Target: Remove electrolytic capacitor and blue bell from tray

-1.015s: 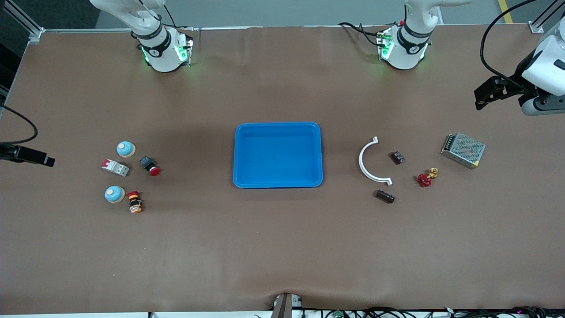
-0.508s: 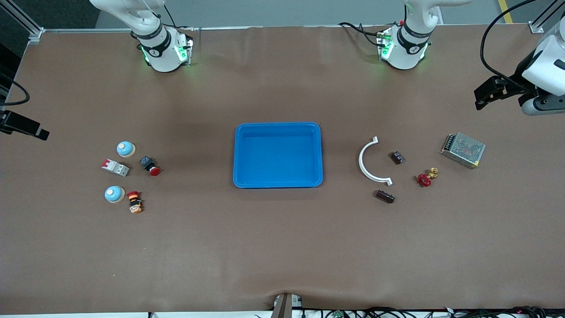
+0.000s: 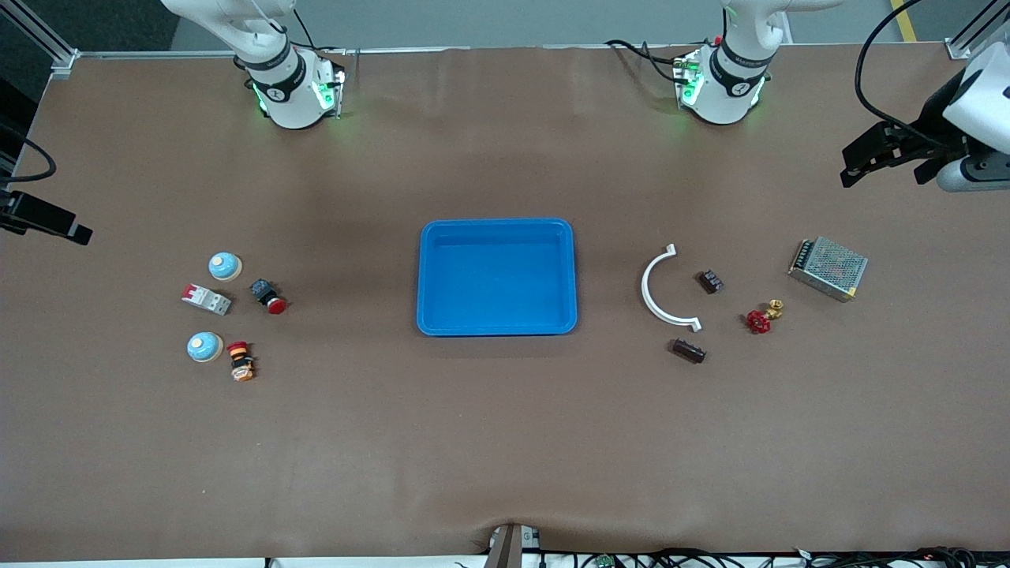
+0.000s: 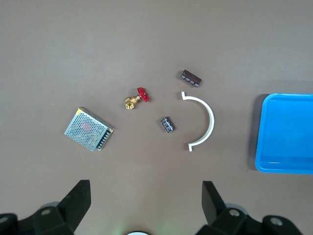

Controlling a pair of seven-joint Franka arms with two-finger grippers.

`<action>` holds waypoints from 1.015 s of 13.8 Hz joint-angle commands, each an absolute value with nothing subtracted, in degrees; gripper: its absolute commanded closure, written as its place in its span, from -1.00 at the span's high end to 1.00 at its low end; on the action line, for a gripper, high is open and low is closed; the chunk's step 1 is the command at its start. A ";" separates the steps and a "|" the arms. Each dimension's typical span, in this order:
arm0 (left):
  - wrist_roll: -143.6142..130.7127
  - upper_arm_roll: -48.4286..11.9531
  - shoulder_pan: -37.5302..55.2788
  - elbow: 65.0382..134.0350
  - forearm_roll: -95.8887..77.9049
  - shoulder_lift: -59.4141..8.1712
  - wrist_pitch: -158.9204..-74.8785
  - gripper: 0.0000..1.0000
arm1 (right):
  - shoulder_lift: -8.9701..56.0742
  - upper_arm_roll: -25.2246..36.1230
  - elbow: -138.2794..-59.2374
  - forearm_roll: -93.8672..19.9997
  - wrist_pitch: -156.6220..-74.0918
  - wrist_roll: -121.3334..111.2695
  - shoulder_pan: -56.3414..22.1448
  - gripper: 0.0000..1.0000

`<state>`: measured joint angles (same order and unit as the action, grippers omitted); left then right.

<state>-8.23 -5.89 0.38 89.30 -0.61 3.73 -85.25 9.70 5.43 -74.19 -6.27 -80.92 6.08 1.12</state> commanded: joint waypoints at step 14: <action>-8.17 -6.77 0.09 94.31 -0.88 8.61 -85.87 1.00 | 8.61 3.96 -74.53 -3.70 -80.60 6.77 1.05 1.00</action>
<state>-8.23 -6.36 0.43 92.12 -0.61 6.42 -85.26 9.66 4.60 -74.18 -5.35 -80.93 6.13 0.97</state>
